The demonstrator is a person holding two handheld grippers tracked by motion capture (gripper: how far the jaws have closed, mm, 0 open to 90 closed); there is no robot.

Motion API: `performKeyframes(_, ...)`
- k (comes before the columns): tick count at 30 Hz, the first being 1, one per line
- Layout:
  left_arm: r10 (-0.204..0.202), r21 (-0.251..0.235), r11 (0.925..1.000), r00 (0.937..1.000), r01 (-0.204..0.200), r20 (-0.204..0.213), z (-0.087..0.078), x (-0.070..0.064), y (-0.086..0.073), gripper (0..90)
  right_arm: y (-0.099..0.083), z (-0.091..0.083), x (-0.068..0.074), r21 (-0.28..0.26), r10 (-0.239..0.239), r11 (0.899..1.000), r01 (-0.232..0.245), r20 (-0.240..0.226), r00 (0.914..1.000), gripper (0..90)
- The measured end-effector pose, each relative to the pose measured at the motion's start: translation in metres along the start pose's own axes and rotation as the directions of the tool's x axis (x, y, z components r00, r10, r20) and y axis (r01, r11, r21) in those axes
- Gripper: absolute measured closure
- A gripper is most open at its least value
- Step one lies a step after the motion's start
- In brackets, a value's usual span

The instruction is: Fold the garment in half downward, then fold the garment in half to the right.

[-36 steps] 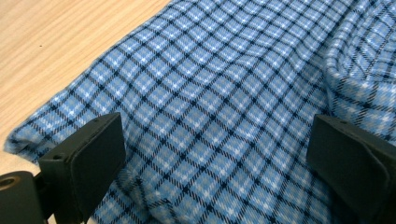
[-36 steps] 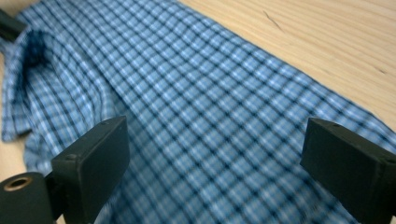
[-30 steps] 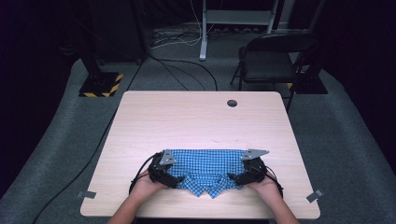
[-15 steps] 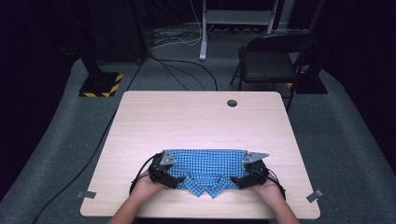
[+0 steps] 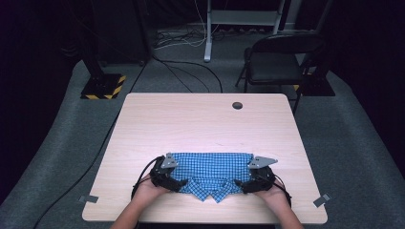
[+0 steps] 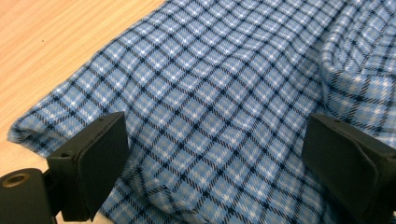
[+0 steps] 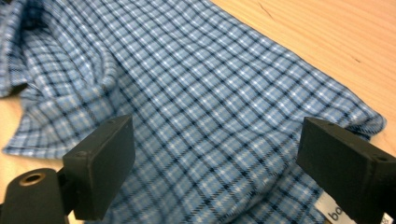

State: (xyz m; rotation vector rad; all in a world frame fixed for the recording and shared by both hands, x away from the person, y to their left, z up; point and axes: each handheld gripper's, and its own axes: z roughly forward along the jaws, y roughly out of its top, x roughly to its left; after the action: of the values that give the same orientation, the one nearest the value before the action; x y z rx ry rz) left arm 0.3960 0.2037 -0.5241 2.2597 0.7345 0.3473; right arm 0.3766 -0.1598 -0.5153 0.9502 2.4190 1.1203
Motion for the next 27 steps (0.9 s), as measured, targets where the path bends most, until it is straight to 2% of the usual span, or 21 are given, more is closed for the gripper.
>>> performKeyframes(6, -0.016, -0.015, 0.9998, 0.9999, 0.016, -0.003, -0.006, 0.003, 0.0, 7.8, -0.001, 0.001, 0.002, -0.002, 0.007, 1.0, -0.007, -0.008, 0.9999, 10.0)
performKeyframes(10, -0.043, -0.04, 0.9983, 0.999, 0.043, -0.006, -0.012, 0.009, 0.0, 7.8, -0.001, 0.001, 0.002, -0.016, 0.018, 1.0, -0.018, -0.01, 0.9998, 9.5)
performKeyframes(14, -0.1, -0.079, 0.9919, 0.995, 0.099, -0.004, -0.02, 0.018, -0.002, 7.8, -0.001, 0.001, 0.003, -0.037, 0.041, 0.998, -0.041, -0.021, 0.9989, 8.8)
performKeyframes(18, -0.132, -0.104, 0.9862, 0.9912, 0.129, -0.016, -0.028, 0.024, -0.004, 7.8, 0.0, 0.0, 0.005, -0.047, 0.044, 0.998, -0.045, -0.025, 0.9987, 7.8)
performKeyframes(23, -0.14, -0.11, 0.9845, 0.9897, 0.136, -0.028, -0.032, 0.028, -0.005, 7.9, 0.002, 0.0, 0.009, -0.056, 0.03, 0.998, -0.031, -0.019, 0.9994, 6.5)
performKeyframes(27, -0.135, -0.1, 0.9864, 0.9901, 0.131, -0.038, -0.032, 0.029, -0.006, 8.2, 0.003, 0.001, 0.011, -0.047, 0.015, 0.999, -0.015, -0.014, 0.9998, 6.9)
